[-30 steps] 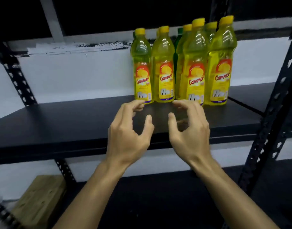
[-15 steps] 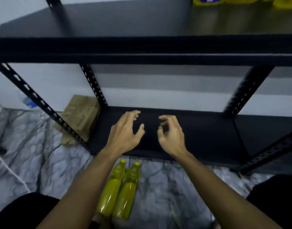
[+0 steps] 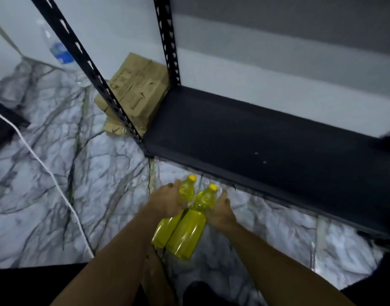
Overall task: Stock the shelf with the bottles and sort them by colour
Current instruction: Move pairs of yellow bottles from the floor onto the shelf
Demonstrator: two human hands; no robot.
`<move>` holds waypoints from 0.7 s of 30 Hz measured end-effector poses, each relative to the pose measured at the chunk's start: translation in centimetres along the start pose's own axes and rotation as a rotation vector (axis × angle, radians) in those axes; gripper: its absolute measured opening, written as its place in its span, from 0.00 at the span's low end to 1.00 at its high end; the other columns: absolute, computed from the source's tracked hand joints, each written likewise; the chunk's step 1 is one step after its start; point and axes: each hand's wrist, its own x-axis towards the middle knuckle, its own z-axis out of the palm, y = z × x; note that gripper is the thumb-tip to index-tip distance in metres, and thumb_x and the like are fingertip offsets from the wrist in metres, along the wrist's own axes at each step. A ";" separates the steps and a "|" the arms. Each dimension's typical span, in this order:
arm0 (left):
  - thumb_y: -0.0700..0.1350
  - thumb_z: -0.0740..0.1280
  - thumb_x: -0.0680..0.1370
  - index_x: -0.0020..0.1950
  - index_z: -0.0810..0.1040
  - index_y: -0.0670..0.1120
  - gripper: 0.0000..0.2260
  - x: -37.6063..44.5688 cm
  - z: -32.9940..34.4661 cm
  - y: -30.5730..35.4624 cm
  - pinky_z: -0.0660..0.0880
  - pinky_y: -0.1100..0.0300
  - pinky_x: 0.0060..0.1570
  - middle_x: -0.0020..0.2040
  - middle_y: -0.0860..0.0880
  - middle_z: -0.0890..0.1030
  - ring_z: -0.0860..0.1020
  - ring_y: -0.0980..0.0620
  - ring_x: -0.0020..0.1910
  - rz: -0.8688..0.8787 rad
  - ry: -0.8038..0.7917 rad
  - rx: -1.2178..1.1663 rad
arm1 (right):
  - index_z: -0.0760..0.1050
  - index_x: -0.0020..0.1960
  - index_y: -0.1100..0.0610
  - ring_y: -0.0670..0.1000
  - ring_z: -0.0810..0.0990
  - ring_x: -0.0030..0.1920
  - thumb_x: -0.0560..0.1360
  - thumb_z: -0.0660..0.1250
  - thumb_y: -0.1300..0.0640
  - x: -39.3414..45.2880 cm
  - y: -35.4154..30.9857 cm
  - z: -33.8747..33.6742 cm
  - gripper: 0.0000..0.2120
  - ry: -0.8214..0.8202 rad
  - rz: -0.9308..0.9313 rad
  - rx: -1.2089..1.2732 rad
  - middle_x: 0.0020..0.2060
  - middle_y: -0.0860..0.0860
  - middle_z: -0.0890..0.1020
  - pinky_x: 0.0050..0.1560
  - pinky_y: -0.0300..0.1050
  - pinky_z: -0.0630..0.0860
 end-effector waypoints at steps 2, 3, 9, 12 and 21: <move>0.59 0.64 0.76 0.71 0.61 0.45 0.29 1.3 1.6 -1.7 0.73 0.48 0.55 0.63 0.41 0.76 0.75 0.39 0.62 -0.019 -0.070 0.013 | 0.48 0.76 0.57 0.62 0.72 0.65 0.75 0.67 0.52 1.5 0.1 1.7 0.38 0.039 0.110 0.026 0.68 0.60 0.67 0.59 0.52 0.71; 0.58 0.65 0.76 0.72 0.59 0.45 0.31 2.0 2.1 -2.2 0.73 0.48 0.56 0.63 0.41 0.75 0.75 0.40 0.62 -0.031 -0.093 -0.006 | 0.51 0.76 0.57 0.62 0.72 0.66 0.73 0.67 0.52 2.3 0.0 2.3 0.38 0.077 0.174 0.040 0.68 0.59 0.68 0.61 0.53 0.71; 0.62 0.68 0.73 0.74 0.57 0.45 0.38 4.7 4.9 -3.0 0.72 0.48 0.55 0.64 0.42 0.72 0.74 0.40 0.62 -0.092 -0.087 -0.144 | 0.56 0.72 0.59 0.62 0.70 0.66 0.66 0.74 0.38 5.2 0.8 5.7 0.46 0.117 0.401 0.202 0.68 0.60 0.68 0.61 0.55 0.73; 0.62 0.69 0.72 0.75 0.53 0.45 0.41 5.8 6.1 -3.4 0.72 0.46 0.56 0.65 0.41 0.70 0.73 0.39 0.63 -0.128 -0.134 -0.192 | 0.56 0.72 0.61 0.60 0.70 0.67 0.64 0.76 0.39 6.2 1.8 7.1 0.49 0.083 0.431 0.263 0.68 0.58 0.67 0.59 0.51 0.74; 0.60 0.77 0.64 0.68 0.60 0.45 0.42 7.9 8.8 -6.2 0.76 0.50 0.53 0.60 0.44 0.75 0.77 0.42 0.59 -0.206 -0.253 -0.451 | 0.58 0.71 0.61 0.57 0.78 0.59 0.59 0.80 0.42 8.1 2.2 8.9 0.51 -0.017 0.491 0.478 0.63 0.56 0.74 0.54 0.49 0.78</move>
